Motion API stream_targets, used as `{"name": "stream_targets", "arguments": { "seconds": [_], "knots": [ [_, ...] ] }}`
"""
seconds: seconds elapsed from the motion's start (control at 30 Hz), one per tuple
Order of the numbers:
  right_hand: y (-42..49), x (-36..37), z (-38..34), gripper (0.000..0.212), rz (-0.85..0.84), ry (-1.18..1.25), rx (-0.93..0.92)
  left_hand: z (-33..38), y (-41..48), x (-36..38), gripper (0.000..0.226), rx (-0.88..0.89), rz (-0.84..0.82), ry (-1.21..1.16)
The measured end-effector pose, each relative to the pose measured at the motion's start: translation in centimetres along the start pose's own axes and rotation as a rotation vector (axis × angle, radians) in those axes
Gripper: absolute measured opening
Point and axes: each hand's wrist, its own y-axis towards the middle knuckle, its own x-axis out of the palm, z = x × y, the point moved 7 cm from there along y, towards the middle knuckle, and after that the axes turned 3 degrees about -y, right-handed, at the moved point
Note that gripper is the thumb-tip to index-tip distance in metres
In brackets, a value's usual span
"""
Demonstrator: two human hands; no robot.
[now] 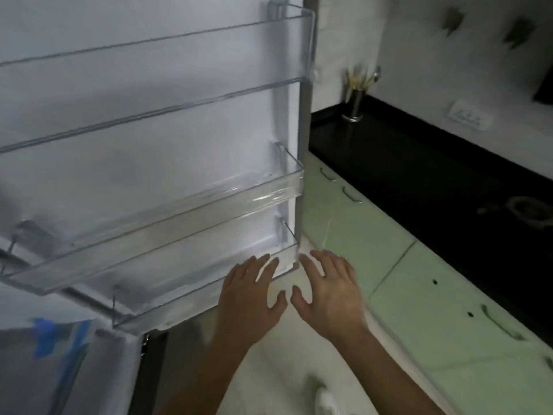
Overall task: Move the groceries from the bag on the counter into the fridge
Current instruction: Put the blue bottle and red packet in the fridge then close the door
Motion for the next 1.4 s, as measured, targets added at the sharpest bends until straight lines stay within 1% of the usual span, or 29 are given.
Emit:
{"name": "stream_targets", "arguments": {
  "seconds": [0.1, 0.23, 0.4, 0.63, 0.83, 0.93, 1.1, 1.4],
  "knots": [
    [-3.7, -1.7, 1.2, 0.056, 0.025, -0.048, 0.175, 2.6, -0.5, 1.3, 0.06, 0.162, -0.066, -0.05],
    [-9.8, -4.3, 2.8, 0.054, 0.059, -0.152, 0.373, 7.2, -2.2, 2.5, 0.055, 0.368, -0.116, -0.145],
    [-18.9, -8.2, 5.1, 0.054, 0.085, -0.253, 0.638, 14.4, -5.5, 4.5, 0.056, 0.604, -0.237, -0.198],
    [-32.9, -15.2, 7.3, 0.056, 0.148, -0.419, 1.0, 27.9, -13.8, 6.6, 0.059, 0.951, -0.427, -0.301],
    [-43.9, -19.9, 8.3, 0.057, 0.192, -0.527, 1.276, 36.7, -21.5, 8.2, 0.058, 1.196, -0.513, -0.36],
    [-49.1, -21.4, 8.9, 0.057, 0.202, -0.545, 1.391, 40.6, -25.0, 8.9, 0.059, 1.264, -0.554, -0.354],
    [-56.7, -23.5, 11.1, 0.057, 0.263, -0.543, 1.504, 47.1, -30.6, 10.5, 0.06, 1.355, -0.582, -0.331],
    [-70.5, -29.2, 18.9, 0.059, 0.303, -0.511, 1.578, 61.8, -41.3, 13.7, 0.062, 1.437, -0.611, -0.297]
  ]
}}
